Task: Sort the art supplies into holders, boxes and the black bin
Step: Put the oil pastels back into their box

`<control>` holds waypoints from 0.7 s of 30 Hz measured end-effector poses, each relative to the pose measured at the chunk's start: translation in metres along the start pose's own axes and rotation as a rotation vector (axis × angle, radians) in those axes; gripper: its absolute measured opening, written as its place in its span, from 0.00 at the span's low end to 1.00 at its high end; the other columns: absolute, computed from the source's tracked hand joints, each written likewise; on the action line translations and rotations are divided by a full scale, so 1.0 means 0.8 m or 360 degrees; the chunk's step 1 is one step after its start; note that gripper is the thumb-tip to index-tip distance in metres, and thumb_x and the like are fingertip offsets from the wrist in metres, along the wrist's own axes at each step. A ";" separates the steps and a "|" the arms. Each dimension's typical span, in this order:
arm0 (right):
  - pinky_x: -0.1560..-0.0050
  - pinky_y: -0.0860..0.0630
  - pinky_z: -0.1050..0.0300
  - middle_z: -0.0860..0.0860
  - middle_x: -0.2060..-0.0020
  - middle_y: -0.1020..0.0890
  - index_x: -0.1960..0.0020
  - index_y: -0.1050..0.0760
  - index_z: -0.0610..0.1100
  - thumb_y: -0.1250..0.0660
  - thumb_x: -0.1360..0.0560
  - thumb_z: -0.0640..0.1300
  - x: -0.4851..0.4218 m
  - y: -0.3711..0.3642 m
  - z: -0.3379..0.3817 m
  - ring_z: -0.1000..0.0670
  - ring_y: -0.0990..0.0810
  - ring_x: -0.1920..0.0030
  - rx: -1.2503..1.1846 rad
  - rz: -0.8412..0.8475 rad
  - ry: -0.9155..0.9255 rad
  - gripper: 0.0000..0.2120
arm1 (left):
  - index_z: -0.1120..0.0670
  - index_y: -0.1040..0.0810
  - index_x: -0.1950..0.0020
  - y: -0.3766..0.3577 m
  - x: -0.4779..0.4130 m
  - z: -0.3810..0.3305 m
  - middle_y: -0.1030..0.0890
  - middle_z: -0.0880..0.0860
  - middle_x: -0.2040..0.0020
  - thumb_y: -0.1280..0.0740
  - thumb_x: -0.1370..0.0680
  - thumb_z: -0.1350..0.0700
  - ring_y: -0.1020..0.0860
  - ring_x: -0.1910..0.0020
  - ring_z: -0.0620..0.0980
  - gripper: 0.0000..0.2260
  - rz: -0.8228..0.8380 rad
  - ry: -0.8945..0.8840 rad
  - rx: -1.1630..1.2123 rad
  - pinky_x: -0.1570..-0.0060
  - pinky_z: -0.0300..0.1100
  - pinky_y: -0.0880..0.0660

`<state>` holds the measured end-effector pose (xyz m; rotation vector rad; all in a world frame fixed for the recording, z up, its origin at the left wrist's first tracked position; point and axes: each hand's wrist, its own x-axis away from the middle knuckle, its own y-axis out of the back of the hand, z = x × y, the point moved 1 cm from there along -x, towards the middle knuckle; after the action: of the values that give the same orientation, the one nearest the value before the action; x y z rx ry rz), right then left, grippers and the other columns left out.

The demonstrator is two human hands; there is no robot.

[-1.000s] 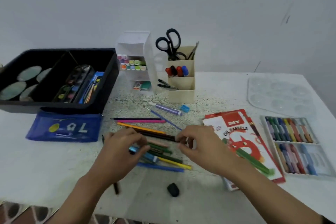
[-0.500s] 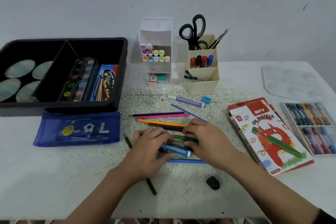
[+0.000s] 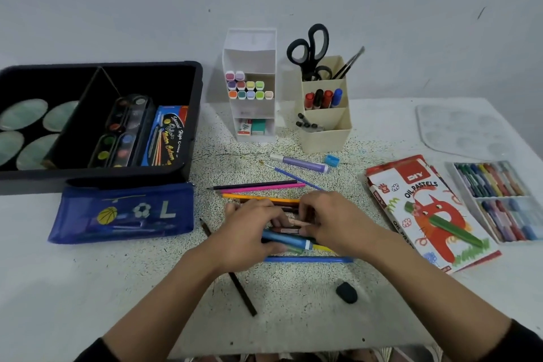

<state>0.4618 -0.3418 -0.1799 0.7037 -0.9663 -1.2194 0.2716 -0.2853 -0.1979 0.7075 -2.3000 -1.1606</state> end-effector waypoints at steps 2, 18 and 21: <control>0.64 0.32 0.58 0.59 0.66 0.25 0.56 0.25 0.50 0.23 0.29 0.45 0.000 0.003 -0.001 0.58 0.27 0.65 -0.0037 -0.0021 0.0001 0.11 | 0.42 0.23 0.43 0.001 -0.001 0.000 0.27 0.35 0.48 0.27 0.25 0.41 0.35 0.49 0.33 0.14 -0.0006 -0.0022 0.0013 0.46 0.44 0.43; 0.64 0.28 0.67 0.57 0.61 0.19 0.56 0.21 0.52 0.25 0.25 0.41 -0.003 0.022 -0.026 0.58 0.21 0.63 -0.0539 -0.0284 -0.0194 0.07 | 0.45 0.15 0.46 0.031 -0.036 0.002 0.16 0.41 0.54 0.23 0.27 0.52 0.20 0.51 0.39 0.10 -0.0197 -0.0015 0.0643 0.47 0.38 0.26; 0.67 0.31 0.69 0.57 0.63 0.19 0.55 0.20 0.50 0.25 0.25 0.44 -0.002 0.023 -0.035 0.60 0.24 0.68 -0.0590 -0.0369 -0.0214 0.04 | 0.45 0.16 0.46 0.034 -0.044 0.007 0.16 0.43 0.53 0.25 0.25 0.54 0.19 0.50 0.43 0.09 -0.0240 0.0064 0.0644 0.42 0.46 0.25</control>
<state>0.4949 -0.3377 -0.1764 0.4509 -0.7509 -1.6159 0.2886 -0.2458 -0.1846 1.0545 -2.5090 -0.7330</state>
